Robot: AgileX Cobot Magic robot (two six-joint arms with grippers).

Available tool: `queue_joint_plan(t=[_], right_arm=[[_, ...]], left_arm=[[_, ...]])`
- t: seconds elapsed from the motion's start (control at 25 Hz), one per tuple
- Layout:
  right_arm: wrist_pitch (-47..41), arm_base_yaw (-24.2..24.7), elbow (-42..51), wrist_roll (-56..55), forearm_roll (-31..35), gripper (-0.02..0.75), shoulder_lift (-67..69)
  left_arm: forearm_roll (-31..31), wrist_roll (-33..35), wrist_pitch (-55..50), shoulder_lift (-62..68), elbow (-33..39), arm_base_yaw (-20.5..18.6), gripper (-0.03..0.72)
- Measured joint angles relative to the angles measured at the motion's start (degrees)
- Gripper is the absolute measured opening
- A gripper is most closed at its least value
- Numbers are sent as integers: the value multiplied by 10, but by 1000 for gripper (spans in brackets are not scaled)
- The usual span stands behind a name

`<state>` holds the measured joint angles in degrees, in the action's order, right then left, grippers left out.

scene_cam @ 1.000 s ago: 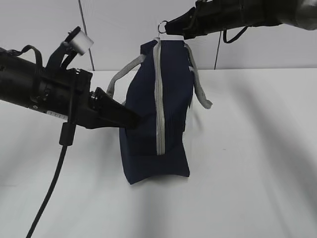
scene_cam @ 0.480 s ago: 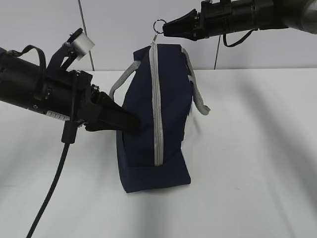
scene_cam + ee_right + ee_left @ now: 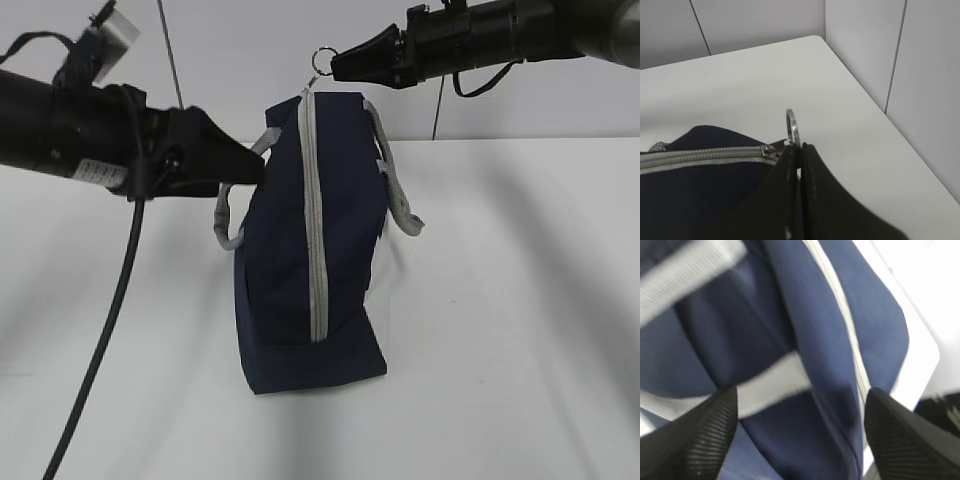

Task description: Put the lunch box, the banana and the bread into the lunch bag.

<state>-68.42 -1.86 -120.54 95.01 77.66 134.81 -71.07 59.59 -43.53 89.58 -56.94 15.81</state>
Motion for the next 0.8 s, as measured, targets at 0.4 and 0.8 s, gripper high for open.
queue_joint_plan(t=[0.4,0.8], right_arm=[[-1,0,0,2,-10,0,4],[-1,0,0,2,-10,0,7]], left_arm=[[-7,-193,95,63,-119,-12,376],[-23,-277,45,188,-246,-12,329]])
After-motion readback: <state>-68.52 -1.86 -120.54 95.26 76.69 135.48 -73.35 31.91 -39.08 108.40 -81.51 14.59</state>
